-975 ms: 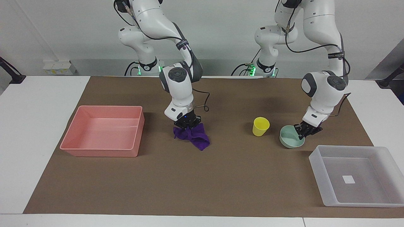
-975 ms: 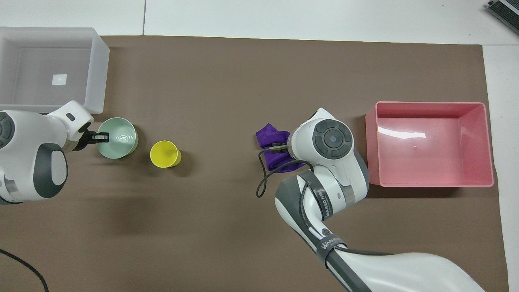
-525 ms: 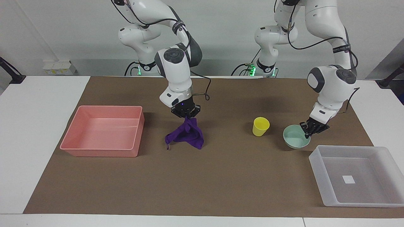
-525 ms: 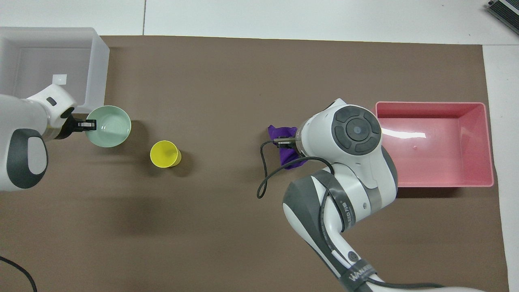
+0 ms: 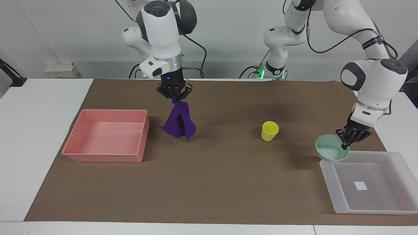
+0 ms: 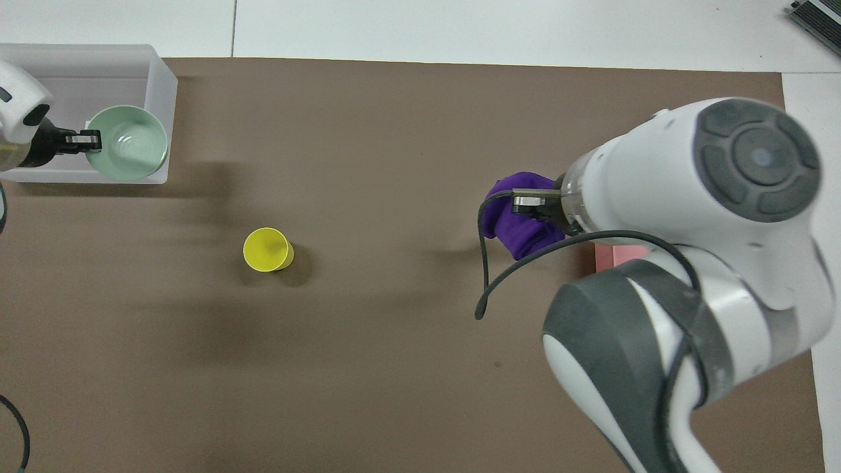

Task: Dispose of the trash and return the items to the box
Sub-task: 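Carry the cloth to the pink tray while the left gripper lifts the bowl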

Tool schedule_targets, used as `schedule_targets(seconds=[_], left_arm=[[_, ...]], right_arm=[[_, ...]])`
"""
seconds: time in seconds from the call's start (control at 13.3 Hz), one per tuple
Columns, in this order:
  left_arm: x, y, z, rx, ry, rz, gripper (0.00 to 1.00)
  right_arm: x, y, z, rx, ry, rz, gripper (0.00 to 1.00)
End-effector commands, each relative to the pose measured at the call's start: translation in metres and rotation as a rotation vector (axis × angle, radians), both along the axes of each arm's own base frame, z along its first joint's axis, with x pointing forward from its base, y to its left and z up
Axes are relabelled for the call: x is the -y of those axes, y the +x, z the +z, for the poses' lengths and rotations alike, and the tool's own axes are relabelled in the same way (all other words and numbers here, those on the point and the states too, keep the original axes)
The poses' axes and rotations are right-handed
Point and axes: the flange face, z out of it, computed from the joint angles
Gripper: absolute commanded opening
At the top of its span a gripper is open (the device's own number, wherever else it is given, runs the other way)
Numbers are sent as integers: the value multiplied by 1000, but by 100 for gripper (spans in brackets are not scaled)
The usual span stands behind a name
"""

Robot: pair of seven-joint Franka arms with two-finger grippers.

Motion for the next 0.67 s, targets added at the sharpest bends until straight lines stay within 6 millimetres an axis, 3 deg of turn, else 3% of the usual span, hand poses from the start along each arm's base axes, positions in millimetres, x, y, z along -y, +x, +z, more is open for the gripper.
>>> schedule_targets(seconds=[0.0, 0.15, 0.22, 0.3, 0.45, 0.6], left_arm=[[-20, 46, 4, 37, -3, 31, 0], [-34, 79, 2, 89, 1, 52, 0], [-59, 88, -2, 108, 4, 84, 0], [-66, 96, -9, 117, 6, 90, 0], [-69, 107, -23, 160, 16, 99, 0], [-84, 111, -42, 172, 37, 119, 0]], right_arm=[[45, -6, 30, 5, -48, 3, 0], [90, -6, 43, 1, -69, 18, 0], [112, -4, 46, 3, -73, 24, 0], [131, -1, 46, 3, -78, 22, 0], [177, 4, 35, 12, -90, 53, 0], [218, -4, 11, 26, -100, 81, 0]])
